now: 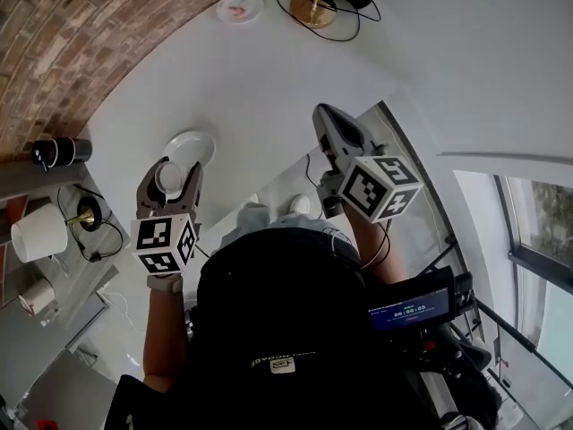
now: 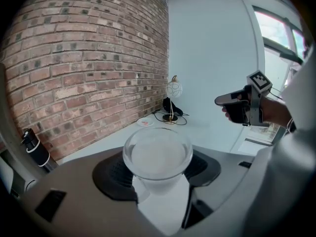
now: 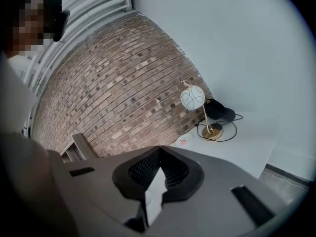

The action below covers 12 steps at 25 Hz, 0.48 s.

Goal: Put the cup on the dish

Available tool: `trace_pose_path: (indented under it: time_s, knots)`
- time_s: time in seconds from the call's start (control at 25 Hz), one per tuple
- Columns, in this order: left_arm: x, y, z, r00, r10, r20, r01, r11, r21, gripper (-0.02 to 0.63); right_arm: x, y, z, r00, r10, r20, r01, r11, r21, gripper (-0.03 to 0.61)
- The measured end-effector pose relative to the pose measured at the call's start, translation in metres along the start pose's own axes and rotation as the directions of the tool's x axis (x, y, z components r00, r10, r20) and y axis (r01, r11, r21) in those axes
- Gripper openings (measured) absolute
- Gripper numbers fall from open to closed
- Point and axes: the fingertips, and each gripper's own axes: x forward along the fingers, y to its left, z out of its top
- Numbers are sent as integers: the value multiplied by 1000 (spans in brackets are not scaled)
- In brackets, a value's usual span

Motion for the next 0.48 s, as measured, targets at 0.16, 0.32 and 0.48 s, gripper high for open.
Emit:
trace_pose_path:
  time_s: [0.16, 0.32, 0.48]
  knots:
    - [15, 20, -9, 1000, 10, -8, -10, 1000, 21, 267, 5, 6, 0, 1000, -23, -8, 22, 1000, -20, 3]
    - [31, 35, -21, 999, 24, -24, -22, 997, 77, 267, 12, 11, 2, 999, -47, -11, 47, 998, -37, 3]
    - [41, 44, -31, 1000, 6, -29, -4, 996, 93, 267, 16, 18, 2, 997, -70, -13, 69, 996, -56, 3]
